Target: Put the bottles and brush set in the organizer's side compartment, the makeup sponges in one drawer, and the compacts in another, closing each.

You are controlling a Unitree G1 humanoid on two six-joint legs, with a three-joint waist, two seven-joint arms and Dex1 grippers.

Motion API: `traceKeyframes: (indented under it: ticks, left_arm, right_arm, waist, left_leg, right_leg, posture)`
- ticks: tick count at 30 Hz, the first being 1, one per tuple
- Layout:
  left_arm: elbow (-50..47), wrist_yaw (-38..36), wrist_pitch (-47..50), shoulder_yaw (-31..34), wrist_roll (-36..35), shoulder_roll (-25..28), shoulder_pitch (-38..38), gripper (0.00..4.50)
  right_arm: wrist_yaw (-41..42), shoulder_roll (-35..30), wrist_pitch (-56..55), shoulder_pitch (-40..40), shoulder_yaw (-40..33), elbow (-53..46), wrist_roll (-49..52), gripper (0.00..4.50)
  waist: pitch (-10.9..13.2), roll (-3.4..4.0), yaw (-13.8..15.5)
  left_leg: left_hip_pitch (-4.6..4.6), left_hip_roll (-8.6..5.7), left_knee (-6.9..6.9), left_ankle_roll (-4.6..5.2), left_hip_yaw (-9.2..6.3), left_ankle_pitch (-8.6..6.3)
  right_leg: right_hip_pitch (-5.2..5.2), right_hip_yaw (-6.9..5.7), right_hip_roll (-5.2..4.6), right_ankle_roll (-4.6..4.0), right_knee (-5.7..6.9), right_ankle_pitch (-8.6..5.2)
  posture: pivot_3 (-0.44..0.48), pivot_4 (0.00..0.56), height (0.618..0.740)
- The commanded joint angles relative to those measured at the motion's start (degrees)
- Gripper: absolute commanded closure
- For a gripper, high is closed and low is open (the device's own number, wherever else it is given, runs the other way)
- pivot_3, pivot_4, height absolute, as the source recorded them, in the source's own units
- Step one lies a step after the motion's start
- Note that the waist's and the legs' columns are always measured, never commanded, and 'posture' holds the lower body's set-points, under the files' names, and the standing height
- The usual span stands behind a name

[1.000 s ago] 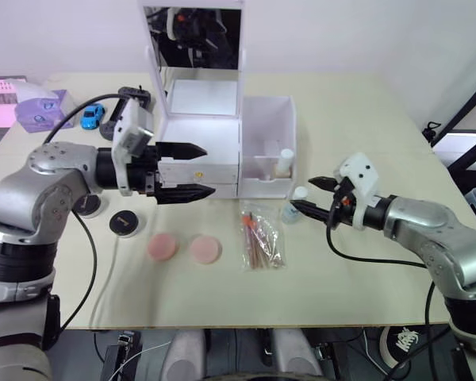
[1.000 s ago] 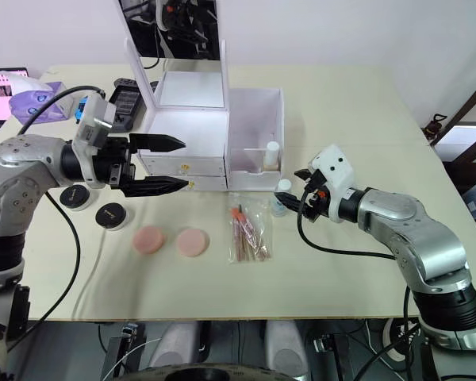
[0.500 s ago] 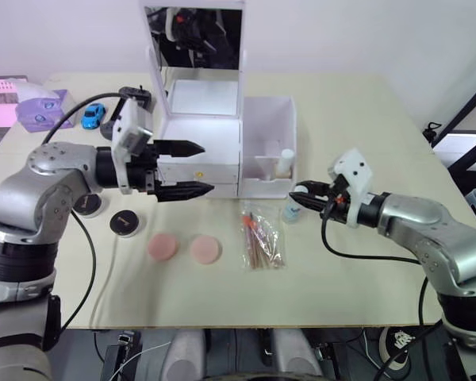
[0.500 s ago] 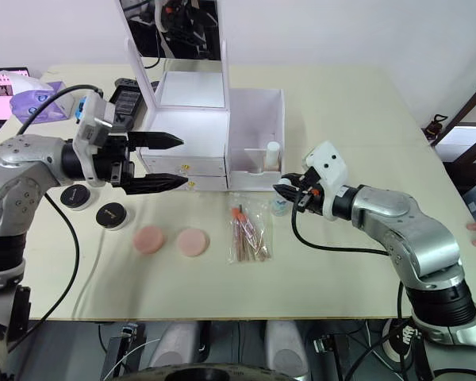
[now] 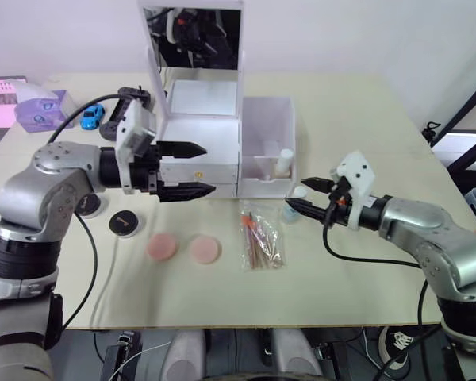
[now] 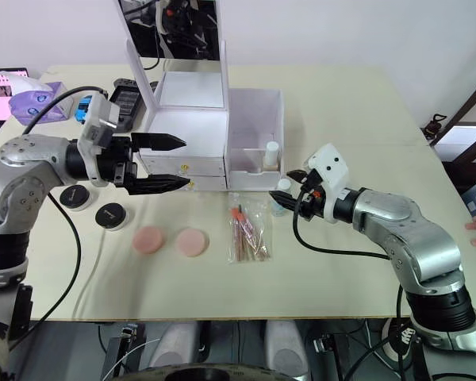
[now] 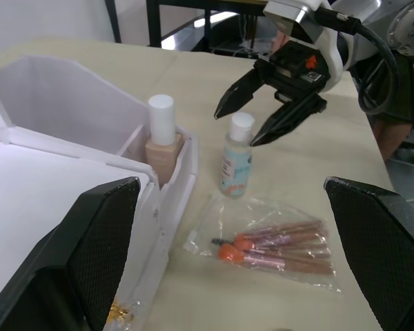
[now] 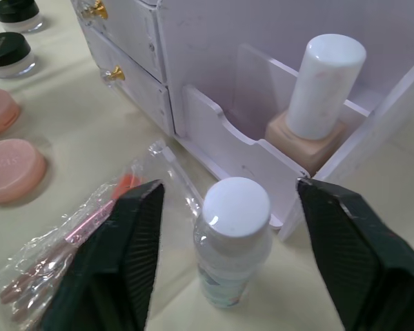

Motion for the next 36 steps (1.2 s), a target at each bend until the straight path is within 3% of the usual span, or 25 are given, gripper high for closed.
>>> traceKeyframes:
  ticks: [1, 12, 15, 18, 19, 36]
  left_arm:
    - [-1.52, 0.2, -0.99, 0.87, 0.02, 0.46, -0.44, 0.0]
    - [-1.55, 0.31, -1.22, 1.0, 0.07, 0.63, -0.13, 0.0]
    - [-1.43, 0.35, -1.31, 0.95, 0.13, 0.57, -0.21, 0.0]
    - [-1.22, 0.55, -1.37, 0.63, 0.24, 0.14, -0.56, 0.0]
    - [-1.14, 0.56, -1.43, 0.61, 0.26, 0.08, -0.61, 0.0]
    - [2.55, -0.27, -4.13, 1.42, 1.47, 0.71, -0.49, 0.0]
  right_arm:
    - [0.66, -0.02, -1.59, 0.67, -1.14, -0.56, -0.49, 1.29]
    - [1.12, 1.16, -3.63, 2.12, -2.02, 0.92, -1.13, 1.29]
    - [1.35, 1.27, -3.98, 2.41, -2.11, 0.88, -1.29, 2.19]
    - [1.89, 1.52, -5.07, 2.92, -1.76, 1.32, -1.63, 3.7]
    - [2.36, 1.33, -5.66, 3.39, -1.41, 1.58, -2.05, 3.89]
    - [5.78, -0.54, -8.21, 4.1, -5.69, 1.64, 0.25, 3.89]
  waist:
    - [0.0, 0.0, 0.0]
    - [0.0, 0.0, -0.01]
    - [0.0, 0.0, -0.01]
    - [0.0, 0.0, 0.0]
    - [0.0, 0.0, 0.0]
    - [0.0, 0.0, 0.02]
  left_leg:
    - [0.0, 0.0, 0.0, 0.0, 0.0, 0.0]
    - [0.0, 0.0, 0.01, 0.0, 0.0, 0.0]
    - [0.0, 0.0, 0.01, 0.0, 0.0, 0.0]
    - [0.0, 0.0, 0.02, 0.0, 0.0, 0.0]
    - [0.0, 0.0, 0.02, 0.0, 0.0, 0.0]
    - [0.03, 0.0, 0.03, 0.0, 0.0, 0.0]
  right_leg:
    - [0.0, 0.0, 0.0, 0.0, 0.0, 0.0]
    - [0.0, 0.0, 0.0, 0.0, 0.02, 0.0]
    - [0.0, 0.0, 0.0, 0.0, 0.02, 0.0]
    - [0.0, 0.0, 0.0, 0.0, 0.02, 0.0]
    - [0.0, 0.0, 0.0, 0.0, 0.02, 0.0]
    - [0.03, 0.0, 0.0, 0.0, 0.03, 0.0]
  posture:
    - [0.0, 0.15, 0.74]
    - [0.0, 0.15, 0.74]
    - [0.0, 0.15, 0.74]
    - [0.0, 0.15, 0.74]
    - [0.0, 0.15, 0.74]
    - [0.0, 0.15, 0.74]
